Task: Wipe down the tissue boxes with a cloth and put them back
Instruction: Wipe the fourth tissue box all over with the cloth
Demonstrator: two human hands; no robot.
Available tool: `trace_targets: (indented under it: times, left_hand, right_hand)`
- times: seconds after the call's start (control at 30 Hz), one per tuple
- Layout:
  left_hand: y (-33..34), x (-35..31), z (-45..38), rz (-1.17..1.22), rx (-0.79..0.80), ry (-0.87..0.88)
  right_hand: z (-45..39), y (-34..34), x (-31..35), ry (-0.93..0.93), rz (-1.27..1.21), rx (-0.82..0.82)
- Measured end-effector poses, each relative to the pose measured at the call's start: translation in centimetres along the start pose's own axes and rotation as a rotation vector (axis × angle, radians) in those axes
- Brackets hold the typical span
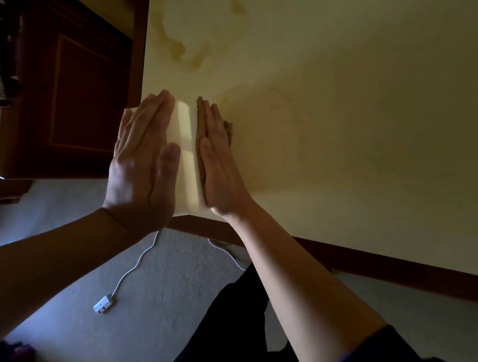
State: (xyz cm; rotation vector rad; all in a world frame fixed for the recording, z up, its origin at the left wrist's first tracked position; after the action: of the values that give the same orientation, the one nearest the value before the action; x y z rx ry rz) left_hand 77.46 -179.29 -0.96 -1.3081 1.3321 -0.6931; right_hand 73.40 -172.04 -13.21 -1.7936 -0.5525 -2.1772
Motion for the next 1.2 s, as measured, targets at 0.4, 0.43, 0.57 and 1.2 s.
trace_targets:
  times: [0.4, 0.43, 0.57, 1.2]
  left_hand:
    - [0.0, 0.0, -0.1, -0.005, -0.016, -0.005]
    - [0.0, 0.1, -0.1, -0.001, -0.016, -0.007]
    - [0.0, 0.2, -0.2, 0.008, -0.001, -0.011]
    - [-0.6, 0.2, 0.0, 0.105, 0.029, -0.045]
  right_hand:
    - [7.3, -0.7, -1.7, 0.337, -0.085, 0.113]
    - [8.0, -1.1, -0.9, 0.407, -0.035, 0.180]
    - [10.4, -2.8, 4.5, 0.205, -0.041, 0.354]
    - [6.5, -7.1, 9.2, -0.080, 0.555, 0.032]
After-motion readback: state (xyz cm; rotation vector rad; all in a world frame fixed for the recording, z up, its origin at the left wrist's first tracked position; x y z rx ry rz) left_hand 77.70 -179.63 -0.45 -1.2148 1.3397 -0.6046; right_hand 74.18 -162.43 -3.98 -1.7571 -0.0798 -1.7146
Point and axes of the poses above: each hand's wrist, its own z-axis away from the middle knuckle, its own y-axis out of the palm, x = y × z, the point moved 5 cm from there along -z, towards the middle knuckle, and after that the axes turned 9 degrees about -x, right-handed, at the moved point
